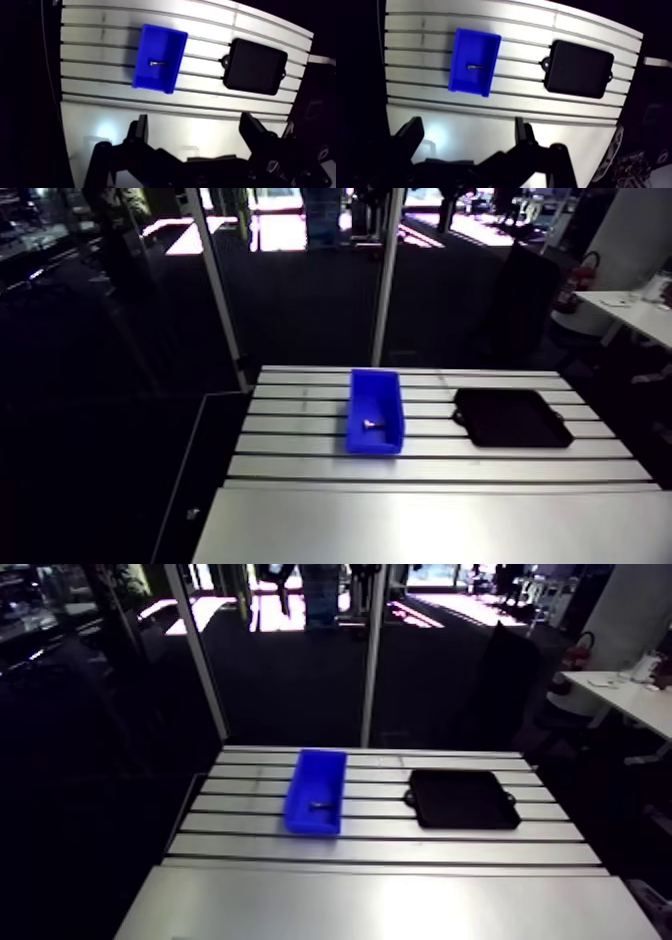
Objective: Pick up the M10 bolt from the tray and put it into the blue bin.
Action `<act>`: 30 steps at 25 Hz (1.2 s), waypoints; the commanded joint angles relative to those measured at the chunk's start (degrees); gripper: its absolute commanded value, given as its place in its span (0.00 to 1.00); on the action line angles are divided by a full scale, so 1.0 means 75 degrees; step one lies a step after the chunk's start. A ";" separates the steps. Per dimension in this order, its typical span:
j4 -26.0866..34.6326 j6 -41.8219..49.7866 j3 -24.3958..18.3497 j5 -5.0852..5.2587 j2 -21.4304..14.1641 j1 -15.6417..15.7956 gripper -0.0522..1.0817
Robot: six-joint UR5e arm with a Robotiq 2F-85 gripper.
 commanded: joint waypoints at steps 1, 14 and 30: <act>0.0348 0.1029 -0.0025 -0.0015 -0.0580 -0.0379 0.06; 0.0687 0.1076 0.0186 0.0008 -0.1084 -0.0824 0.06; 0.0664 0.1064 0.0128 0.0008 -0.1049 -0.0824 0.06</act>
